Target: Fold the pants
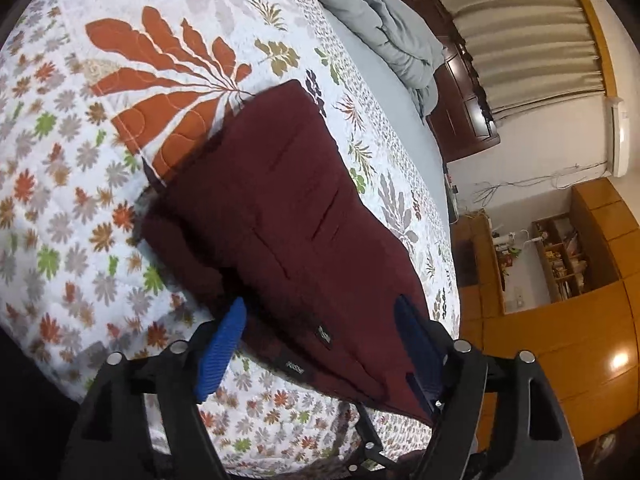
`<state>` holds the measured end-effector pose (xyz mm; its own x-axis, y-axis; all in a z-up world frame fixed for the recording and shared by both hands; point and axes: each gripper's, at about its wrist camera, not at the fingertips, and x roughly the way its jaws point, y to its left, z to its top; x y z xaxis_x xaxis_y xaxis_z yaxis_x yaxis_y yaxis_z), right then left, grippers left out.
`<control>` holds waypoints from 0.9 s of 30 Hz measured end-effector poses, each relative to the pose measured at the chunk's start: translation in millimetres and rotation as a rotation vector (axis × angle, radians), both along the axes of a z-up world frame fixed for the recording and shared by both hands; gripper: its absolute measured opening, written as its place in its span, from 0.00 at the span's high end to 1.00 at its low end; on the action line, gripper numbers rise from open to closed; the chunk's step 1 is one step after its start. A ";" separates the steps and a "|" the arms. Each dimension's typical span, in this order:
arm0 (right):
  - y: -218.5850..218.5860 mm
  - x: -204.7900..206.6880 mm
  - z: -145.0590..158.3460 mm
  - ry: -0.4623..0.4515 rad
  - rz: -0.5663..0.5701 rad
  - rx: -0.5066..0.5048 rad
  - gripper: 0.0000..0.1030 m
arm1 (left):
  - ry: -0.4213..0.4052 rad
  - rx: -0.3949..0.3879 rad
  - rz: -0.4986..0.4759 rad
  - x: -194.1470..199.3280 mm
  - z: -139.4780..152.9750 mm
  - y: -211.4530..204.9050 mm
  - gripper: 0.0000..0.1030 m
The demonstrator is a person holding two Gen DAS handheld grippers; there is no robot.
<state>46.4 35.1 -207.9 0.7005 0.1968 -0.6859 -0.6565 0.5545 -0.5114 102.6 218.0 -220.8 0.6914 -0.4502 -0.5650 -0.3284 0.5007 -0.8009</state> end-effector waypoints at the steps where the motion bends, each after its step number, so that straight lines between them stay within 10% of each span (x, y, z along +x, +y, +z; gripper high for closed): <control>1: -1.1 1.0 1.6 0.006 -0.006 0.012 0.50 | 0.000 -0.005 0.001 0.7 0.1 1.3 0.25; 14: -8.6 8.5 2.6 0.021 -0.029 0.042 0.55 | 0.004 -0.046 0.031 6.7 -7.4 9.7 0.28; 17: -9.6 8.5 -3.0 0.024 -0.034 0.031 0.61 | 0.015 -0.008 0.012 8.5 -9.3 5.5 0.67; 18: -10.2 9.6 -4.2 0.039 -0.039 0.036 0.90 | 0.024 -0.016 0.003 9.3 -13.1 4.9 0.83; 27: -13.0 3.2 8.3 0.077 -0.055 0.056 0.94 | 0.018 -0.001 0.044 -7.5 -7.7 4.0 0.90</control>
<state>49.5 22.1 -199.6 0.6572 0.1990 -0.7270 -0.6604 0.6168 -0.4282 95.1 222.0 -228.5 0.7002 -0.4205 -0.5770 -0.3644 0.4846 -0.7952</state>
